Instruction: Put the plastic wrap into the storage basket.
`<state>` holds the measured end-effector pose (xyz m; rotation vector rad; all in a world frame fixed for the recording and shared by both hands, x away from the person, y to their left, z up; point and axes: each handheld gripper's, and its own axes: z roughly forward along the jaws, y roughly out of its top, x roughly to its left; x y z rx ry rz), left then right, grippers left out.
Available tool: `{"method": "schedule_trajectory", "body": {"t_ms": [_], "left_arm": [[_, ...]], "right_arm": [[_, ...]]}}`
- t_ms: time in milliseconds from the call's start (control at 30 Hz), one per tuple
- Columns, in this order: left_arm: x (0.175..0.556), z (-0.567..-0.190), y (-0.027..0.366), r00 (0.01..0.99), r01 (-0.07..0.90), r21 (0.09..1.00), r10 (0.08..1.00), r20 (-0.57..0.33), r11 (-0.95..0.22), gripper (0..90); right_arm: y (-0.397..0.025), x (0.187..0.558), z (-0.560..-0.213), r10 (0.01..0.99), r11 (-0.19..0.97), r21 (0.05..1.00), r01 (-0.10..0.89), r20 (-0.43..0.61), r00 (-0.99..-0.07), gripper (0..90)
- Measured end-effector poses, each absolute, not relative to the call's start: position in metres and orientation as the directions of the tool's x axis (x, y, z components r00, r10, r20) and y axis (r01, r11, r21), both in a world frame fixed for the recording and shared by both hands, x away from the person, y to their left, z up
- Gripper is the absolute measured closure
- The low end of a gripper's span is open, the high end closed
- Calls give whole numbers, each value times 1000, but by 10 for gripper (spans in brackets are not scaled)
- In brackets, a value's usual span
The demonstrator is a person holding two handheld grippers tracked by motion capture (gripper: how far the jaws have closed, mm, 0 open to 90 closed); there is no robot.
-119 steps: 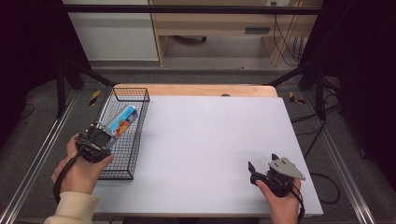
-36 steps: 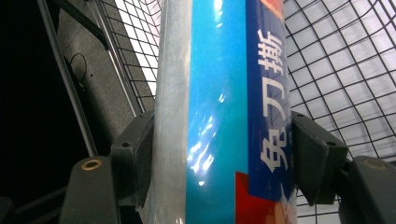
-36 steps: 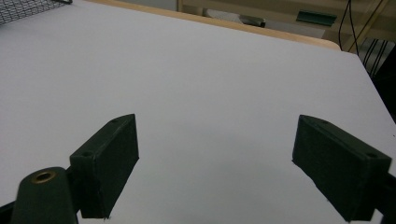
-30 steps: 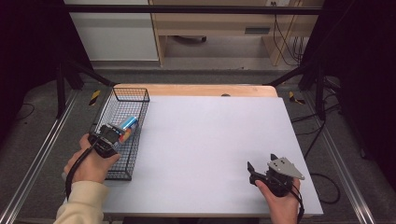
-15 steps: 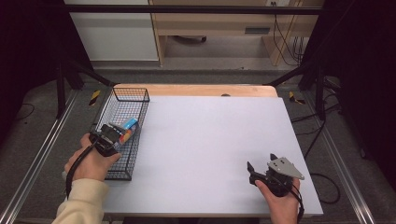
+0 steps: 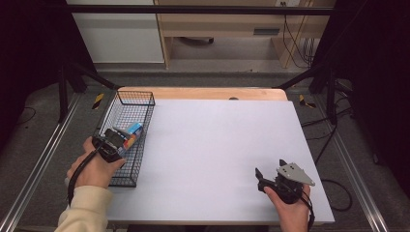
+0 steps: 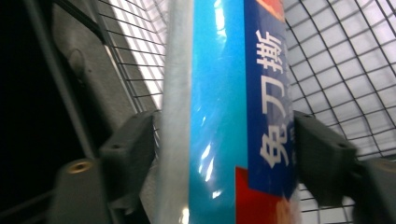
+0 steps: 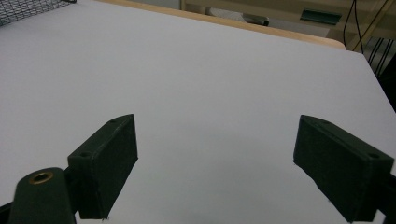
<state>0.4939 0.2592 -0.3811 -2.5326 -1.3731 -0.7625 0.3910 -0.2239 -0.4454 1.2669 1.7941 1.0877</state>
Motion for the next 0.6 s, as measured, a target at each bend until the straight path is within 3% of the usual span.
{"method": "schedule_trajectory", "body": {"t_ms": [67, 267, 600], "left_arm": [[492, -378, 259, 447, 816, 104, 735, 510, -569, 209], [479, -352, 254, 415, 776, 238, 757, 504, -584, 127], [466, -333, 237, 432, 716, 283, 723, 538, -638, 93]], "right_arm": [[-224, 391, -445, 953, 178, 905, 387, -60, -297, 138], [-224, 391, -445, 951, 184, 905, 384, -66, -301, 138], [-225, 390, -446, 953, 182, 905, 386, -65, -296, 135]]}}
